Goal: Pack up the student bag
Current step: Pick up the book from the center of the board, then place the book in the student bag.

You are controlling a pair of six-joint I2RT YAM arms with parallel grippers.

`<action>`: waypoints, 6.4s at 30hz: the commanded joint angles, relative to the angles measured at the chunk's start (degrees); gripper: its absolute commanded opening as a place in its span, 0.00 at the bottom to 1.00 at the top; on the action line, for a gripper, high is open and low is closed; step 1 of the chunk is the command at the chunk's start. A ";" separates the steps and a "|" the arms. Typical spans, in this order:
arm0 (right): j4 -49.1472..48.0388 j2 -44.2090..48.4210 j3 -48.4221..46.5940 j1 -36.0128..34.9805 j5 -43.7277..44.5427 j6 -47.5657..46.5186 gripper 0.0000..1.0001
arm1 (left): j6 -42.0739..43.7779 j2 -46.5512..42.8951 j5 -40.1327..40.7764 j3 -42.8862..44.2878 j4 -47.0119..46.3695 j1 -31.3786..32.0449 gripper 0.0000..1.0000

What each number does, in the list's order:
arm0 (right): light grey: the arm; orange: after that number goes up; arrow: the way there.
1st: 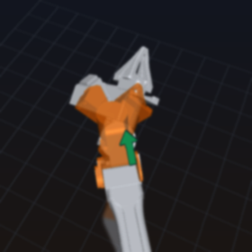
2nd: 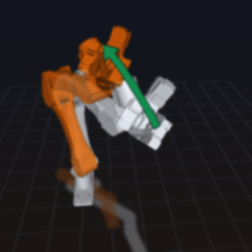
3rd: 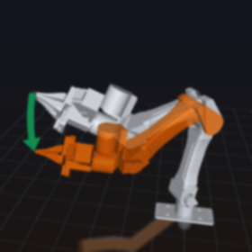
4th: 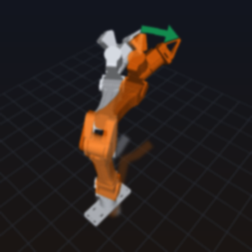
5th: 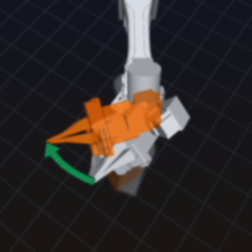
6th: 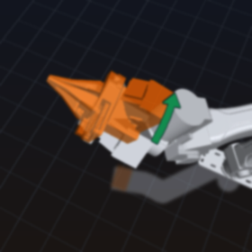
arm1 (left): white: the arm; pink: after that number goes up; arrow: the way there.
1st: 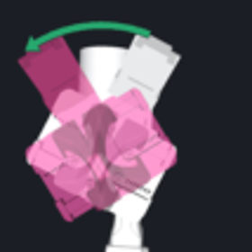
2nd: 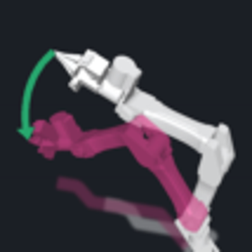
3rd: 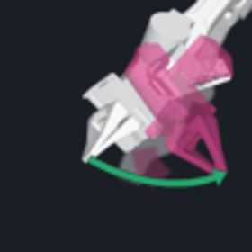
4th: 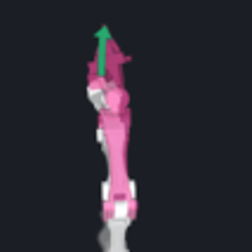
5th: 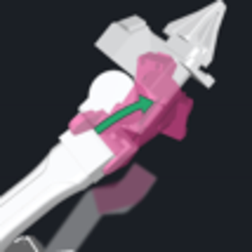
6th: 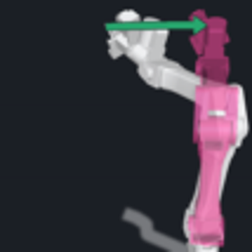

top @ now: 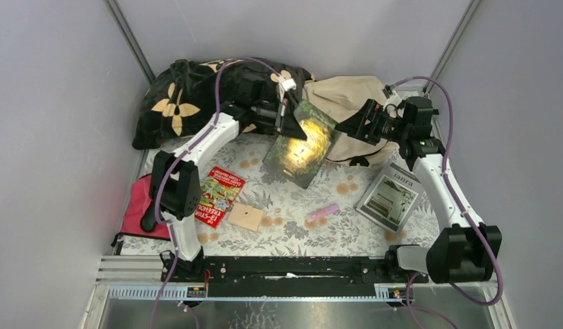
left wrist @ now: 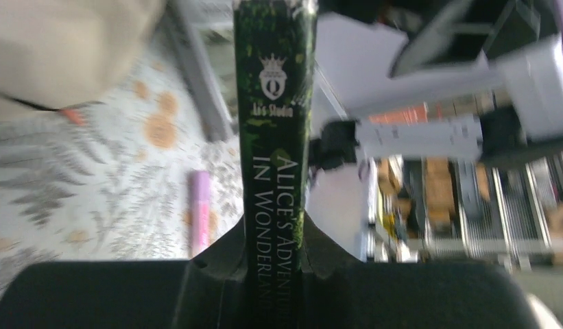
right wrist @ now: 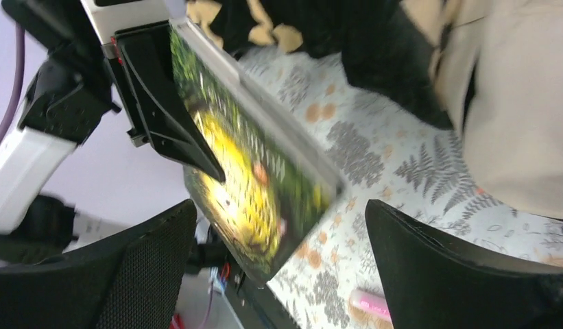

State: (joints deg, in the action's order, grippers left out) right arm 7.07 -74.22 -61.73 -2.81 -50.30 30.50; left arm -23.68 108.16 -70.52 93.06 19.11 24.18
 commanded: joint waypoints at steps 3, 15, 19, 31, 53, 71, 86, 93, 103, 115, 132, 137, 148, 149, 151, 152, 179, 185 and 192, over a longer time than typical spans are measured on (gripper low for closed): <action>-16.91 10.93 7.91 -0.32 14.34 16.81 1.00 | -28.97 -12.39 22.86 -8.37 -32.32 -7.47 0.00; -67.58 8.00 26.39 -7.97 19.94 40.40 1.00 | -57.28 -13.51 51.05 -22.44 -71.87 -5.01 0.00; -78.20 4.56 28.30 -11.71 24.16 41.34 1.00 | -54.74 -13.55 53.96 -21.42 -70.10 -1.53 0.00; -96.40 -7.20 24.70 -15.12 25.62 44.80 0.95 | -57.16 -12.85 57.72 -25.95 -77.54 3.12 0.00; -59.55 5.10 23.80 -11.74 28.06 33.92 0.00 | -44.91 -17.05 56.83 -29.60 -75.12 6.45 0.74; 23.65 29.32 4.87 5.49 70.37 0.09 0.00 | 32.24 1.13 65.09 -3.62 -17.32 24.70 0.82; 24.17 31.53 2.73 5.62 67.17 0.15 0.00 | 37.20 18.72 83.96 6.32 -16.84 31.41 0.77; 24.62 32.95 2.85 5.62 66.58 0.27 0.00 | 39.22 22.81 88.75 10.66 -16.81 31.29 0.54; 25.45 33.37 0.35 5.62 66.76 -0.65 0.00 | 39.31 26.49 89.55 16.60 -14.44 31.20 0.61; 27.06 34.41 2.35 5.62 60.94 1.25 0.00 | 38.70 22.27 92.53 22.24 -13.25 27.14 0.00; -7.23 36.76 29.62 5.53 26.65 24.30 0.00 | 15.34 16.97 72.06 32.92 -15.96 17.48 0.00; -18.04 30.76 31.02 5.54 25.32 29.43 0.00 | 15.24 16.92 70.80 33.59 -15.69 17.38 0.00; -30.08 21.27 30.51 4.95 21.57 40.89 0.00 | 14.06 17.63 68.61 34.15 -15.77 17.34 0.00; -29.84 21.15 29.89 4.45 21.41 40.92 0.00 | 13.91 17.75 68.59 34.37 -15.71 17.38 0.00; -27.21 21.53 28.78 3.23 22.40 39.85 0.00 | 13.71 18.07 68.31 34.89 -15.48 17.39 0.00; -26.63 21.82 28.91 2.31 22.85 40.06 0.00 | 13.62 18.33 68.17 35.24 -15.30 17.39 0.00; -28.74 -8.68 14.39 -11.51 71.65 48.85 0.00 | 11.73 16.08 59.51 31.71 -15.75 17.38 0.00; -27.23 -22.51 6.13 -11.61 74.62 52.69 0.00 | 11.28 15.74 57.79 29.96 -16.13 17.43 0.00; -29.22 -31.08 1.32 -11.35 70.24 50.84 0.19 | 12.29 15.51 59.00 30.86 -14.76 17.39 0.00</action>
State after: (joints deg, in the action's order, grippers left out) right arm -23.68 -101.82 -57.74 -14.24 18.57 83.00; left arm -11.49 127.22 -10.13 122.67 8.80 41.23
